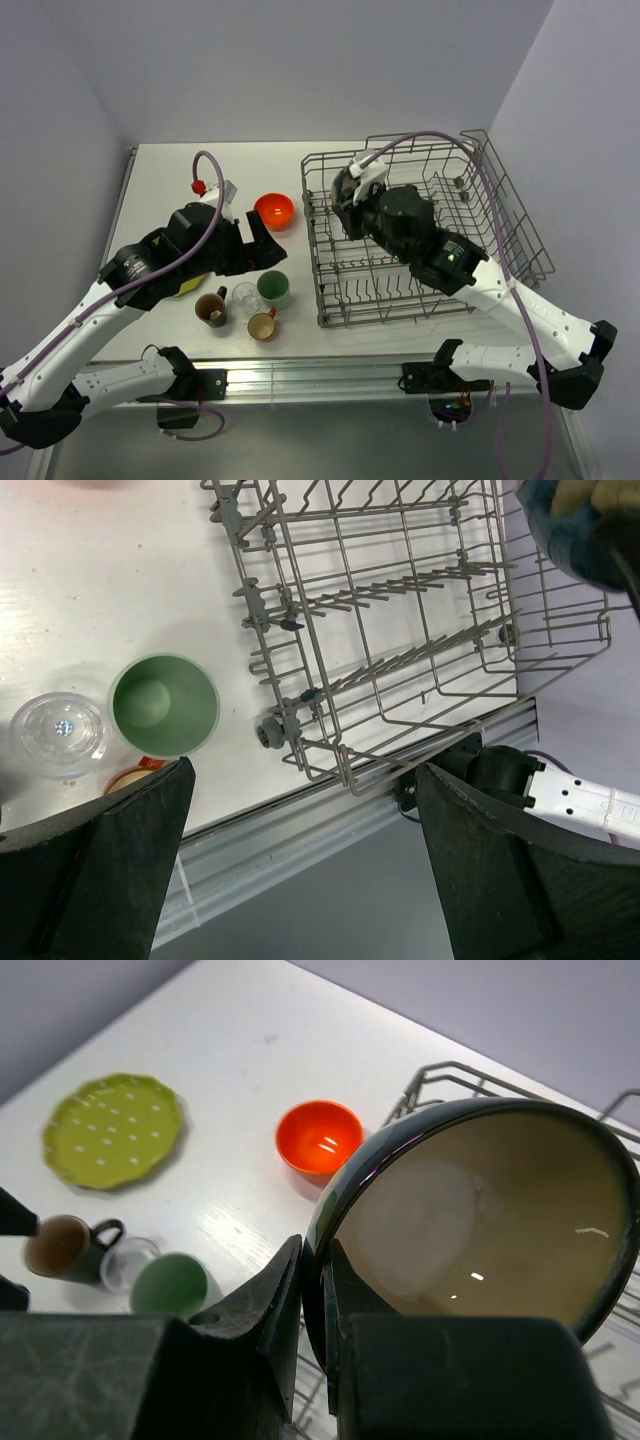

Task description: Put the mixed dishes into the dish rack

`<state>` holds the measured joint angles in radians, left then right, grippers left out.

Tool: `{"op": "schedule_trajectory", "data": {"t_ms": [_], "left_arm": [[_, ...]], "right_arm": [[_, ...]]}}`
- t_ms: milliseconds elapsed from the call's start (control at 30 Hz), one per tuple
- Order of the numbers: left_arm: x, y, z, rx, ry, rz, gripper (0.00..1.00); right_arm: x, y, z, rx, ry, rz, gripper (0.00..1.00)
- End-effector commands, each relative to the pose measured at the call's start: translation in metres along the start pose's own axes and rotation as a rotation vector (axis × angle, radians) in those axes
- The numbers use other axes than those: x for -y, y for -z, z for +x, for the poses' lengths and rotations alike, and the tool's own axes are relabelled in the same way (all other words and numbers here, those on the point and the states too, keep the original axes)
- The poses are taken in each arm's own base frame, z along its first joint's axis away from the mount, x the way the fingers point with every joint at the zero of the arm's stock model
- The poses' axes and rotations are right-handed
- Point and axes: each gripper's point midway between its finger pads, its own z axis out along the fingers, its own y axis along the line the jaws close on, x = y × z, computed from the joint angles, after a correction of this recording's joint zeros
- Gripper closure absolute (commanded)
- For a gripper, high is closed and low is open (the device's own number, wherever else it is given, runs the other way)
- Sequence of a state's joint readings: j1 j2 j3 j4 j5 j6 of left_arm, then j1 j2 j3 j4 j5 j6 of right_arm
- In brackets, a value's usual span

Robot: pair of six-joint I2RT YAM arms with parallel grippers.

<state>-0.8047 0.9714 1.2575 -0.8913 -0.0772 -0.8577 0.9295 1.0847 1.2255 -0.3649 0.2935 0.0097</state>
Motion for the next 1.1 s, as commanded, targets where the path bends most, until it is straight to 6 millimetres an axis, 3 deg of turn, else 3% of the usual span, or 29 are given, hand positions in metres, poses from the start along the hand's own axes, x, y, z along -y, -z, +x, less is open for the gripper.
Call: {"op": "schedule_trajectory", "data": {"t_ms": [0,33,67,100,133,200,233,267,333,367,433,467,533,567,600,667,867,1067], "left_arm": [[0.009,-0.004,-0.009,0.041,0.018,0.038,0.02],[0.01,-0.006,-0.008,0.04,0.016,0.039,0.02],[0.012,-0.007,-0.009,0.044,0.018,0.05,0.03],[0.011,-0.011,-0.007,0.032,0.016,0.046,0.03],[0.011,-0.013,-0.006,0.03,0.016,0.048,0.03],[0.011,-0.019,-0.004,0.023,0.019,0.051,0.03],[0.012,-0.021,-0.003,0.021,0.018,0.055,0.04],[0.013,-0.023,-0.003,0.018,0.018,0.054,0.04],[0.01,-0.025,-0.002,0.019,0.019,0.048,0.04],[0.009,-0.024,-0.002,0.022,0.018,0.047,0.04],[0.007,-0.024,-0.001,0.026,0.014,0.042,0.03],[0.006,-0.023,-0.003,0.034,0.012,0.04,0.03],[0.006,-0.023,-0.003,0.038,0.008,0.039,0.03],[0.006,-0.023,-0.003,0.037,0.006,0.038,0.03],[0.006,-0.024,-0.004,0.037,0.004,0.038,0.03],[0.007,-0.025,-0.003,0.034,0.0,0.041,0.03],[0.004,-0.031,0.0,0.024,-0.001,0.029,0.03],[0.001,-0.031,-0.003,0.037,0.002,0.013,0.03]], "right_arm": [[-0.021,0.0,-0.062,0.198,-0.141,-0.202,1.0],[-0.009,-0.008,-0.06,0.196,-0.159,-0.182,1.0],[-0.015,-0.008,-0.066,0.22,-0.19,-0.249,1.0],[-0.014,-0.011,-0.067,0.229,-0.214,-0.27,1.0],[0.0,-0.017,-0.061,0.227,-0.24,-0.26,1.0],[-0.003,-0.02,-0.065,0.253,-0.303,-0.356,1.0],[0.0,-0.026,-0.056,0.239,-0.329,-0.375,1.0],[0.009,-0.025,-0.062,0.268,-0.372,-0.426,1.0],[0.017,-0.035,-0.044,0.242,-0.436,-0.48,1.0],[0.034,-0.035,-0.053,0.29,-0.488,-0.49,1.0],[0.033,-0.041,-0.035,0.243,-0.538,-0.595,1.0],[0.04,-0.041,-0.04,0.267,-0.57,-0.618,1.0],[0.041,-0.049,-0.026,0.215,-0.636,-0.681,1.0],[0.043,-0.047,-0.031,0.25,-0.619,-0.708,1.0],[0.049,-0.055,-0.025,0.239,-0.646,-0.715,1.0],[0.048,-0.047,-0.03,0.269,-0.656,-0.784,1.0],[0.048,-0.048,-0.03,0.262,-0.711,-0.894,1.0],[0.059,-0.062,0.0,0.223,-0.795,-0.9,1.0]]}}
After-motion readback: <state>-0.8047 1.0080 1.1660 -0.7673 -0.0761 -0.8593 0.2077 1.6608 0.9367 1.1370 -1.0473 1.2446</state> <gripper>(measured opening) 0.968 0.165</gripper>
